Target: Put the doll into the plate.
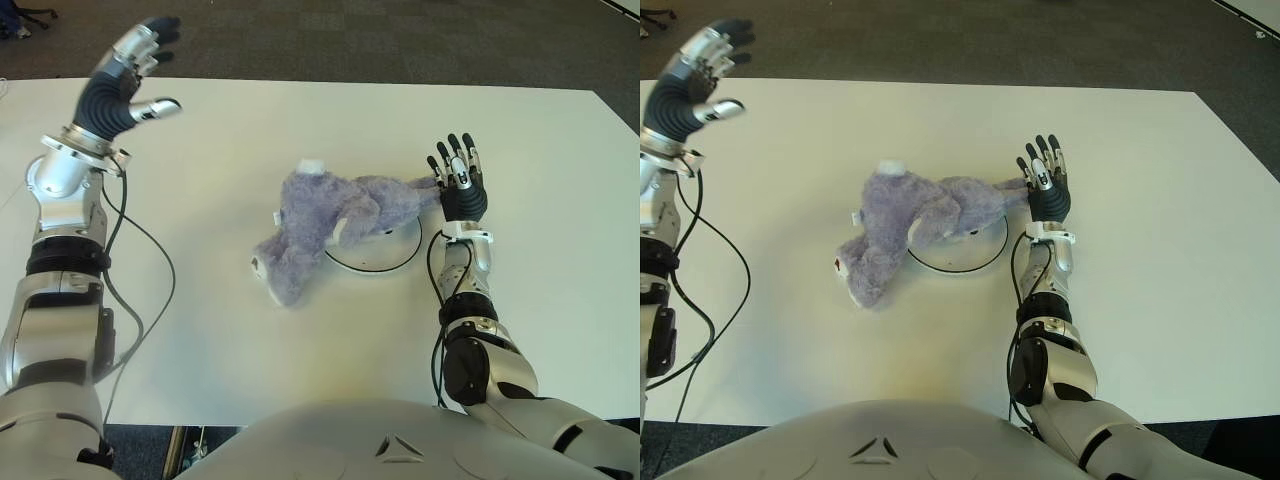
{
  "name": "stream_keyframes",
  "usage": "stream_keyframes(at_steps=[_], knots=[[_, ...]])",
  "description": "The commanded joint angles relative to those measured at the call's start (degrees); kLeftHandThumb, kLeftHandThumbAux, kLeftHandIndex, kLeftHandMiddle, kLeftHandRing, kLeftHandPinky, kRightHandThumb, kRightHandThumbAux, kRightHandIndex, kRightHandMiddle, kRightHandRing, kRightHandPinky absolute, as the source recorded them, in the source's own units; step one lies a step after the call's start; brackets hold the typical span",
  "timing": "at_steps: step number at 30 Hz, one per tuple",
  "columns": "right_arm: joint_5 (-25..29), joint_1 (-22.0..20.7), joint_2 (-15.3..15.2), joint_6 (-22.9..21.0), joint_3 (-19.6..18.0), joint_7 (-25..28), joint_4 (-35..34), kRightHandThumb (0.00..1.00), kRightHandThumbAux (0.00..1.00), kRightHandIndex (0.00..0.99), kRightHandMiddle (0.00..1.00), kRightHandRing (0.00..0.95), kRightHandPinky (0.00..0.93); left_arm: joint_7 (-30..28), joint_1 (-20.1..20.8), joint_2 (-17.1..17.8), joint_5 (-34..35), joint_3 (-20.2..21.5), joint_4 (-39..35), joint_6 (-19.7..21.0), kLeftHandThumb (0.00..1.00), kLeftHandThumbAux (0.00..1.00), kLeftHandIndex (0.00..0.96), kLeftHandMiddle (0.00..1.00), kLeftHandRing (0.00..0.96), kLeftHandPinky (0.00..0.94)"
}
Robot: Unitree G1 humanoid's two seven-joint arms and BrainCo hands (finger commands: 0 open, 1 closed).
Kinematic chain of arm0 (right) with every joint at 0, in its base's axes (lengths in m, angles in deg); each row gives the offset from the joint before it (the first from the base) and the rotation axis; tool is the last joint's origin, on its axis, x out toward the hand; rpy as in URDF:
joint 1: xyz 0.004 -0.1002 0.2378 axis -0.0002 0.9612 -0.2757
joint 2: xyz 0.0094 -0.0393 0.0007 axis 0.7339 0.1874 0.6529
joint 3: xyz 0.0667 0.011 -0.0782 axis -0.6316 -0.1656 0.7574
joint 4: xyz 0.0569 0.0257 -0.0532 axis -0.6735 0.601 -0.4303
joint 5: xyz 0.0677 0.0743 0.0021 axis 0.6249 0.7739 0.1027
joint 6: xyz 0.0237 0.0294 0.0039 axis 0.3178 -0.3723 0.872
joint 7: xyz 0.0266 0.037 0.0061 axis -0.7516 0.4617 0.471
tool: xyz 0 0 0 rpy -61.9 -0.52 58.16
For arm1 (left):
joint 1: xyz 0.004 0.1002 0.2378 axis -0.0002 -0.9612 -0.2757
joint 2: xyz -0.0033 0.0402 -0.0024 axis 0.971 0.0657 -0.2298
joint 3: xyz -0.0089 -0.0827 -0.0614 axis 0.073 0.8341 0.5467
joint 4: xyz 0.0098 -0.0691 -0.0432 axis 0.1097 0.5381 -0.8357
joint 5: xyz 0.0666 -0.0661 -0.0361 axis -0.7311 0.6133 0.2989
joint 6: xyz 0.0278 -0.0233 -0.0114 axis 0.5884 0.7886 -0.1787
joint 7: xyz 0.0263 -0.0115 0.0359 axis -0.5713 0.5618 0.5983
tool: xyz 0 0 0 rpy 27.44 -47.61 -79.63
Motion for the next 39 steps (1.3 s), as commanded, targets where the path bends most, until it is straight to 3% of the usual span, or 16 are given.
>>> stream_keyframes(at_steps=[1, 5, 13, 19, 22, 30, 34, 39], knots=[[2.07, 24.75, 9.89, -2.96, -3.74, -1.02, 19.83, 0.241, 0.715, 0.049, 0.083, 0.072, 0.141, -5.90, 2.41, -3.20, 12.68, 9.34, 1.90, 17.54, 0.322, 0.425, 0.000, 0.041, 0.019, 0.071], [2.12, 24.87, 9.86, -3.00, -3.76, -0.81, 19.76, 0.240, 0.722, 0.048, 0.085, 0.073, 0.137, -7.98, 5.06, -4.33, 15.47, 12.24, 6.57, 21.19, 0.410, 0.423, 0.000, 0.046, 0.029, 0.089], [2.33, 24.89, 9.81, -3.22, -3.89, -0.50, 19.73, 0.236, 0.730, 0.048, 0.082, 0.072, 0.142, -7.96, 6.02, -5.27, 16.63, 15.03, 8.47, 23.74, 0.463, 0.399, 0.015, 0.037, 0.031, 0.101], [2.57, 24.71, 9.58, -3.69, -4.13, -0.51, 19.87, 0.232, 0.732, 0.048, 0.084, 0.073, 0.136, -8.17, 10.04, -7.32, 17.07, 17.56, 17.16, 26.28, 0.468, 0.445, 0.004, 0.032, 0.031, 0.094], [2.46, 24.63, 9.37, -3.66, -4.12, -0.60, 19.94, 0.229, 0.728, 0.043, 0.077, 0.065, 0.128, -5.80, 13.61, -9.04, 16.52, 18.31, 23.30, 29.39, 0.329, 0.557, 0.000, 0.041, 0.040, 0.096], [2.41, 24.30, 8.87, -3.75, -4.16, -0.36, 20.15, 0.242, 0.714, 0.047, 0.078, 0.065, 0.131, -2.43, 16.33, -12.37, 13.74, 18.81, 29.63, 32.31, 0.203, 0.619, 0.000, 0.039, 0.030, 0.051], [2.45, 24.24, 8.60, -3.83, -4.23, -0.16, 20.22, 0.253, 0.711, 0.052, 0.080, 0.066, 0.131, 5.60, 16.65, -17.38, 10.78, 17.71, 32.63, 33.31, 0.112, 0.661, 0.003, 0.053, 0.040, 0.075], [2.42, 24.29, 8.40, -3.85, -4.26, -0.20, 20.27, 0.256, 0.713, 0.052, 0.083, 0.071, 0.137, 15.40, 15.85, -21.13, 6.59, 15.94, 35.39, 34.67, 0.010, 0.691, 0.030, 0.062, 0.050, 0.071]])
